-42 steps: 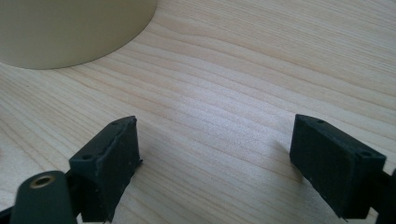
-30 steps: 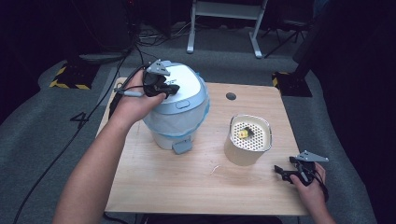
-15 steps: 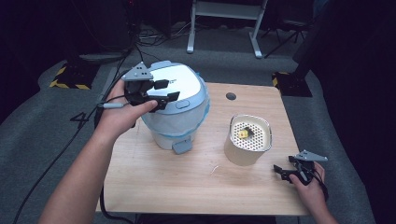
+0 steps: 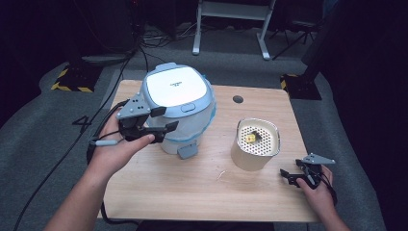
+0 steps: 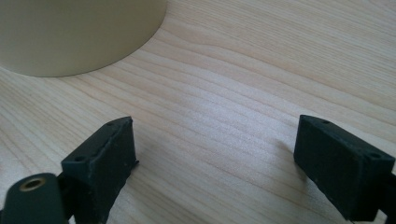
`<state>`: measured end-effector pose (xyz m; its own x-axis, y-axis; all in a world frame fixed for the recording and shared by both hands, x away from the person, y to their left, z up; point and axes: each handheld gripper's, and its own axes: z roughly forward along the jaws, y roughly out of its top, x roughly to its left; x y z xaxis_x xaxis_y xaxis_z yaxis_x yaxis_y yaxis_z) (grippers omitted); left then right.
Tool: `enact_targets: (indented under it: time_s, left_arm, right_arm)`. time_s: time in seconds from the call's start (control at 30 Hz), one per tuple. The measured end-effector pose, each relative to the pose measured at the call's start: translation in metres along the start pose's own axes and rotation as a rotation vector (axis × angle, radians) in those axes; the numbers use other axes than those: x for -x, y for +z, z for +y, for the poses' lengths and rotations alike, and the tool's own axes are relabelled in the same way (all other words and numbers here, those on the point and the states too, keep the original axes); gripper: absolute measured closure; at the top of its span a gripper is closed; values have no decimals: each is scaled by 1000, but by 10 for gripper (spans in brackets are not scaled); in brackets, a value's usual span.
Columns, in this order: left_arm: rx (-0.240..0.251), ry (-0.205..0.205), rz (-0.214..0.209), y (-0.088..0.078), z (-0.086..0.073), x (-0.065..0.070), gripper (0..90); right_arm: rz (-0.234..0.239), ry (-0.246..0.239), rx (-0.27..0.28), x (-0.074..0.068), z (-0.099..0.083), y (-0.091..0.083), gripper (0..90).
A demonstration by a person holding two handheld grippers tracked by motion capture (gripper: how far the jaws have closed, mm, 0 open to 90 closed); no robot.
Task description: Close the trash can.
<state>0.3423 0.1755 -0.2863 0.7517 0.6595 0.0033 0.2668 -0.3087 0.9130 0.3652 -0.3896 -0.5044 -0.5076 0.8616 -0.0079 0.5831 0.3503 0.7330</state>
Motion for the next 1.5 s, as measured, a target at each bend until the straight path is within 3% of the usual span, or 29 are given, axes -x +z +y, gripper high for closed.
enact_targets:
  time_s: [0.4, 0.77, 0.9, 1.5]
  left_arm:
    - [24, -35, 63, -9, -70, -2, 401]
    - [-7, -70, 101, -7, -113, -9, 394]
    - [-13, -104, 109, -4, -130, -12, 383]
    - [-150, -183, 158, 16, -195, -28, 370]
  right_arm:
    - [0, 0, 0, 0, 0, 0, 127]
    - [-1, 0, 1, 0, 0, 1, 127]
    - [-1, 0, 1, 0, 0, 0, 127]
    - [-1, 0, 1, 0, 0, 0, 127]
